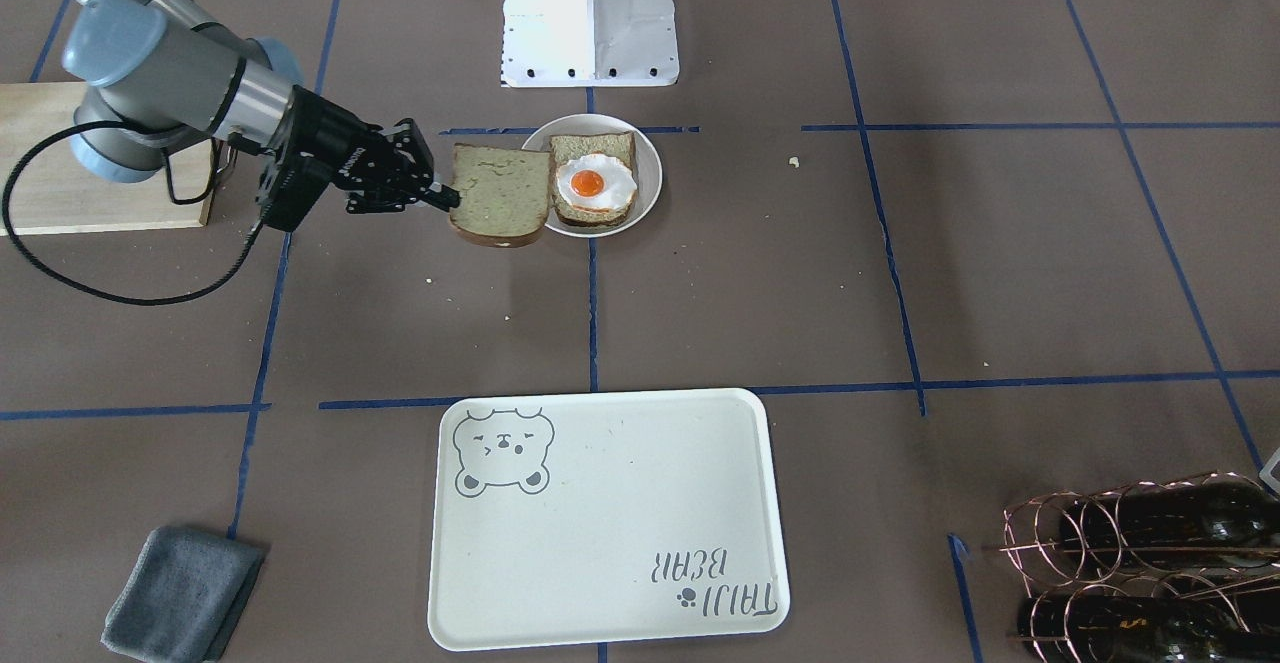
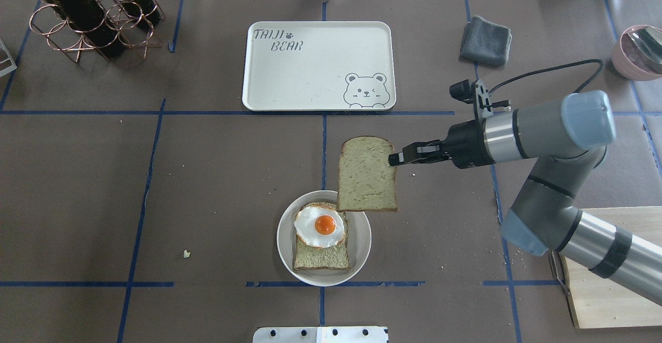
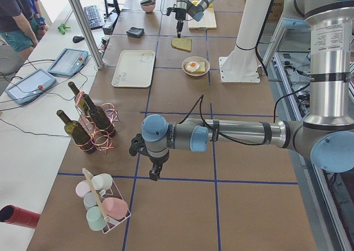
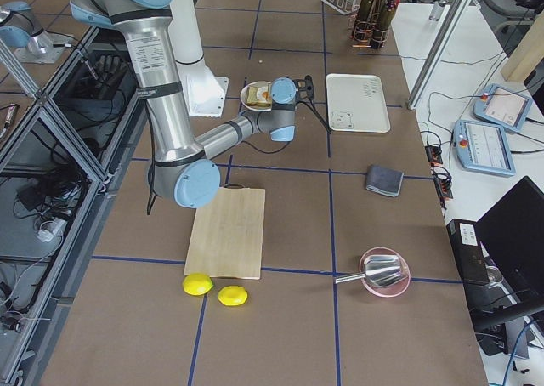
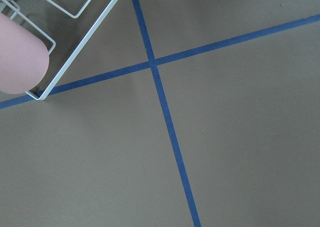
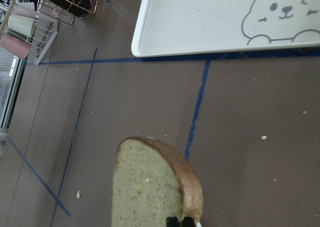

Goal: Make sandwich and place on tray
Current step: 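Lift the bread slice with the right gripper and carry it over the egg toast, then lower the bread onto the egg and open the right gripper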

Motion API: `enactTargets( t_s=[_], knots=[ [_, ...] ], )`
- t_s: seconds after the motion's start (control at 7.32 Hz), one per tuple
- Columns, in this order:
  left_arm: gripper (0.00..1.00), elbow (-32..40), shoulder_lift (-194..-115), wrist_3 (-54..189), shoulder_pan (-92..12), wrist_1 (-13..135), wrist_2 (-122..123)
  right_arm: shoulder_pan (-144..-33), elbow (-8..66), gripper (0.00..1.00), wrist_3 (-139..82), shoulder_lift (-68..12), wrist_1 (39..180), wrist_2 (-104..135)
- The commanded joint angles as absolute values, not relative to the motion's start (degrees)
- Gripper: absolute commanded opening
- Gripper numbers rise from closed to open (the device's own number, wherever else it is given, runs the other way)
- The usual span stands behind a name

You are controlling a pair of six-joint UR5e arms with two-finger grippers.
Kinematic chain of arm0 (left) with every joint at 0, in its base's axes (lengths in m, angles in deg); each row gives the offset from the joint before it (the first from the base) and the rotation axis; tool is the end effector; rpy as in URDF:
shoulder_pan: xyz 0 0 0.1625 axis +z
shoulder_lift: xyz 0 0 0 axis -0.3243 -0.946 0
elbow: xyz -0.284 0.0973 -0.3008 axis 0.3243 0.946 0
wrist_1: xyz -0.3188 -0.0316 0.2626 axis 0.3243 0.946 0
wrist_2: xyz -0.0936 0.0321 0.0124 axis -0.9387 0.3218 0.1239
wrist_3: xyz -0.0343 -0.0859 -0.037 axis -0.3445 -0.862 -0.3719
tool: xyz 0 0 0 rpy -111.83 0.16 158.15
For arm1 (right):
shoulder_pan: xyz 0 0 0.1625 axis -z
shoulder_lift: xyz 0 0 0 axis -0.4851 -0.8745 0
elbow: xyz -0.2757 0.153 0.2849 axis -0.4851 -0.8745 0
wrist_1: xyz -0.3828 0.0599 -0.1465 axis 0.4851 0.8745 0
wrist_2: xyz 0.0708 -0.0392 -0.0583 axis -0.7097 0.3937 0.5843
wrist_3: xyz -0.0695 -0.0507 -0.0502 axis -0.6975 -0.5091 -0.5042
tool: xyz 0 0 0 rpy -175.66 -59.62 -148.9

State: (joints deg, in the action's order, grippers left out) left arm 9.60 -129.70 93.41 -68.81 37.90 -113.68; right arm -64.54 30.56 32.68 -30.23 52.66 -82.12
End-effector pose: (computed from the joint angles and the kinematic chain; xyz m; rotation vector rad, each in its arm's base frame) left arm -0.0439 -0.4592 0.6384 0.1338 0.7913 0.2533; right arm -0.4195 -0.4009 0.3163 0.2526 -1.5808 -0.1112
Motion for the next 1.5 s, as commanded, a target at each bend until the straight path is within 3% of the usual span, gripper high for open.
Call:
enactTargets(
  t_s=[0.0, 0.27, 1.09, 1.23, 1.37],
  knots=[
    [1.00, 9.5, -129.7, 93.4, -68.9, 37.9, -113.7, -54.1, 29.9, 0.00, 32.7, -27.4, 53.9, -71.2],
    [1.00, 9.2, -129.7, 93.4, -68.8, 37.9, -113.7, -50.3, 29.9, 0.00, 32.0, -25.2, 58.8, -66.5],
    [1.00, 9.1, -129.7, 93.4, -68.8, 37.9, -113.7, -50.6, 30.2, 0.00, 31.8, -28.7, 58.9, -66.6],
    [1.00, 9.2, -129.7, 93.4, -68.8, 37.9, -113.7, -50.5, 30.2, 0.79, 31.8, -29.0, 58.9, -66.3],
    [1.00, 9.2, -129.7, 93.4, -68.8, 37.9, -113.7, -50.6, 30.2, 1.00, 31.9, -29.2, 59.0, -65.1]
  ],
)
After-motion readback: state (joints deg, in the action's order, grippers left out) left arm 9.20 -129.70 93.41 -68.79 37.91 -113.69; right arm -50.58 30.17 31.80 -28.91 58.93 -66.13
